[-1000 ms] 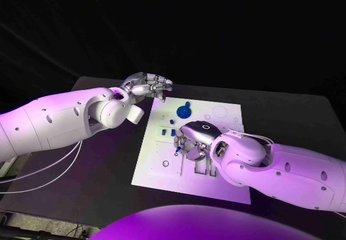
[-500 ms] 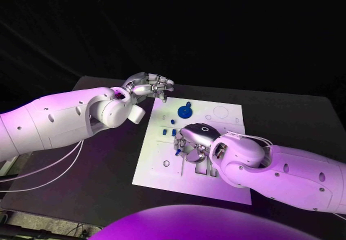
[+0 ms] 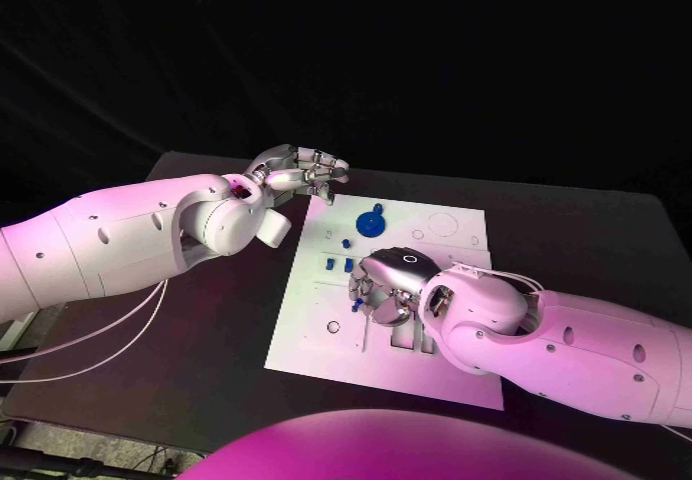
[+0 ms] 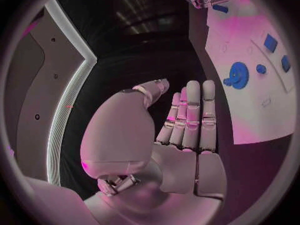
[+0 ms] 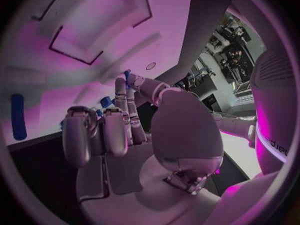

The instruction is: Assemble the parts on the task board

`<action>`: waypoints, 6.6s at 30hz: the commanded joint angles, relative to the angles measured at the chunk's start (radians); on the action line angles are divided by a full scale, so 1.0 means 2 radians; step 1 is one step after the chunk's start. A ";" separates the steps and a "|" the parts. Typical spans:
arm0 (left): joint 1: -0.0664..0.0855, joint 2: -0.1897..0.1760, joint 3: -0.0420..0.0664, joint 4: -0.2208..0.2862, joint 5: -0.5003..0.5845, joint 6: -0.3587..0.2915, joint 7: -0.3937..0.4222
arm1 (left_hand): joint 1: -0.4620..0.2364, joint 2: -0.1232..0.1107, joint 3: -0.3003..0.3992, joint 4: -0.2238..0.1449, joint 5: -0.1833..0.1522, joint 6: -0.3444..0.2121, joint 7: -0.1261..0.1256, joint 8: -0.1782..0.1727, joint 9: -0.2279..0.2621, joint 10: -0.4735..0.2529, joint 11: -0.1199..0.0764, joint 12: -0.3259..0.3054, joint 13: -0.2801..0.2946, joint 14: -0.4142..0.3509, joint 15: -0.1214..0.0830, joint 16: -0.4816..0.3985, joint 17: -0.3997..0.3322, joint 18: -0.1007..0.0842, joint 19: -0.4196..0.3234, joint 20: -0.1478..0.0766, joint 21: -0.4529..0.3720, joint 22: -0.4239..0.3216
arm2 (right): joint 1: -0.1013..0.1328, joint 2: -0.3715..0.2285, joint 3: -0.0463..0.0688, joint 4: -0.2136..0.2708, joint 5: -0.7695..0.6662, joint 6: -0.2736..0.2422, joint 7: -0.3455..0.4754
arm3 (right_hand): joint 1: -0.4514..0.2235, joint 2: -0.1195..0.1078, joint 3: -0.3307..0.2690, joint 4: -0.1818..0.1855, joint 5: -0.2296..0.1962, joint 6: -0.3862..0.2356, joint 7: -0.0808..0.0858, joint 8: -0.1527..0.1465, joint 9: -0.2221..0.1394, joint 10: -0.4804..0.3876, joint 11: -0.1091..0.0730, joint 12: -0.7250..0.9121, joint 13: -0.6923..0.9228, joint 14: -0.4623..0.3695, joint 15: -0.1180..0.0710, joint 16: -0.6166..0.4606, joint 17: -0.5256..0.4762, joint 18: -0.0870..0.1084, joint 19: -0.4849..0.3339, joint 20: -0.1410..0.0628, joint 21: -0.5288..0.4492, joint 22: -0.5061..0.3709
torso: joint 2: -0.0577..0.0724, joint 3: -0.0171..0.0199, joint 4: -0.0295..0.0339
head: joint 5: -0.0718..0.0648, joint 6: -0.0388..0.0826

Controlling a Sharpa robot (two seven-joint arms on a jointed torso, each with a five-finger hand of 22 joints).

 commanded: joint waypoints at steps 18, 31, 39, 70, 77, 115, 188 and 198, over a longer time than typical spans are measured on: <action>0.001 -0.001 0.000 0.002 -0.002 0.008 0.001 | -0.006 0.000 -0.002 -0.001 0.001 -0.005 0.004 0.004 0.001 -0.004 0.001 -0.001 -0.001 -0.003 -0.001 -0.003 -0.001 0.005 -0.003 0.000 -0.002 -0.001 | -0.004 0.006 -0.002 -0.007 -0.003 0.022 0.002 | -0.005 -0.001 -0.001 0.003 0.003 0.001 0.002 0.002 0.001 -0.003 0.000 -0.003 0.001 0.021 0.002 0.000 0.000 -0.007 0.009 0.001 -0.003 0.098 | 0.000 -0.0001 0.0002 | 0.000 0.000; 0.001 -0.001 0.000 0.002 -0.002 0.007 0.000 | -0.006 0.000 -0.002 -0.001 0.001 -0.005 0.004 0.004 0.001 -0.004 0.001 -0.001 -0.001 -0.003 -0.001 -0.003 -0.001 0.005 -0.003 0.000 -0.002 -0.001 | -0.006 0.010 -0.003 -0.010 0.007 0.022 0.009 | -0.024 -0.019 -0.019 0.014 0.015 -0.035 0.015 -0.023 -0.004 -0.022 0.011 -0.018 0.002 0.018 0.011 -0.003 -0.009 -0.006 0.006 0.007 -0.010 0.097 | -0.001 -0.0003 -0.0002 | 0.000 0.000; 0.001 -0.001 0.000 0.002 -0.002 0.007 -0.001 | -0.006 0.000 -0.002 -0.001 0.001 -0.005 0.004 0.004 0.001 -0.004 0.001 -0.001 -0.001 -0.003 -0.001 -0.003 -0.001 0.005 -0.003 0.000 -0.002 -0.001 | -0.007 0.002 -0.003 -0.007 0.007 -0.001 0.009 | -0.031 -0.031 -0.036 0.019 0.016 -0.067 0.020 -0.043 -0.012 -0.043 0.017 -0.028 0.000 0.015 0.016 -0.007 -0.019 -0.002 -0.001 0.014 -0.025 0.092 | 0.000 0.0000 0.0004 | -0.002 0.000; 0.000 -0.002 0.000 -0.001 -0.002 0.011 0.000 | -0.007 -0.001 -0.002 -0.001 0.001 -0.007 0.005 0.006 0.001 -0.006 0.001 0.000 -0.001 -0.003 0.000 -0.003 -0.001 0.005 -0.003 0.001 -0.003 -0.002 | 0.056 -0.158 0.007 0.030 0.053 0.023 0.008 | 0.123 -0.024 -0.258 0.180 -0.001 -0.097 0.011 -0.068 -0.055 -0.159 0.041 -0.026 -0.069 -0.007 0.035 -0.039 -0.085 0.025 -0.058 0.032 -0.173 0.031 | -0.003 -0.0011 -0.0031 | -0.027 0.000; 0.000 0.000 0.000 -0.002 -0.002 0.013 -0.001 | -0.007 0.000 -0.002 -0.001 0.001 -0.008 0.005 0.007 0.001 -0.006 0.001 0.000 -0.001 -0.003 0.000 -0.003 -0.001 0.005 -0.003 0.001 -0.003 -0.002 | 0.050 -0.146 0.006 0.019 0.048 0.027 0.015 | 0.133 -0.017 -0.248 0.181 -0.002 -0.093 0.013 -0.064 -0.057 -0.150 0.038 -0.018 -0.072 -0.004 0.033 -0.036 -0.081 0.025 -0.054 0.030 -0.171 0.032 | -0.003 -0.0019 -0.0036 | -0.024 0.000; 0.000 -0.004 0.000 -0.001 -0.002 0.015 -0.004 | -0.007 0.000 -0.003 -0.001 0.001 -0.008 0.005 0.008 0.001 -0.006 0.001 0.001 -0.001 -0.003 0.000 -0.003 -0.001 0.005 -0.003 0.001 -0.003 -0.003 | 0.038 -0.111 0.004 0.000 0.038 0.012 0.000 | 0.099 -0.013 -0.090 0.144 0.004 -0.011 0.014 -0.037 -0.064 -0.020 0.012 -0.017 -0.073 0.008 0.011 -0.017 -0.064 0.003 -0.003 0.009 -0.063 0.083 | -0.003 -0.0021 -0.0038 | -0.023 0.000; 0.000 0.012 -0.001 -0.009 -0.001 0.023 -0.008 | -0.010 0.003 -0.004 0.002 0.001 -0.012 0.005 0.012 0.001 -0.008 0.002 0.002 -0.001 -0.003 0.000 -0.004 -0.001 0.005 -0.003 0.002 -0.005 -0.005 | -0.024 0.011 -0.002 0.019 -0.003 -0.019 0.024 | 0.053 -0.014 -0.038 0.098 0.008 0.002 0.006 -0.023 -0.041 0.006 0.005 -0.028 -0.060 0.009 0.005 -0.015 -0.065 0.001 0.002 0.003 -0.051 0.091 | -0.002 -0.0022 -0.0039 | 0.003 0.000; 0.000 0.010 -0.001 -0.009 -0.001 0.023 -0.008 | -0.011 0.003 -0.004 0.002 0.001 -0.012 0.005 0.013 0.001 -0.009 0.002 0.003 -0.001 -0.003 0.001 -0.004 -0.001 0.005 -0.003 0.002 -0.005 -0.005 | -0.025 0.014 -0.002 0.011 -0.013 -0.008 0.018 | 0.052 -0.014 -0.038 0.097 0.008 0.001 0.007 -0.023 -0.041 0.006 0.005 -0.028 -0.060 0.009 0.005 -0.015 -0.065 0.001 0.001 0.003 -0.051 0.091 | -0.002 -0.0021 -0.0043 | 0.004 0.000</action>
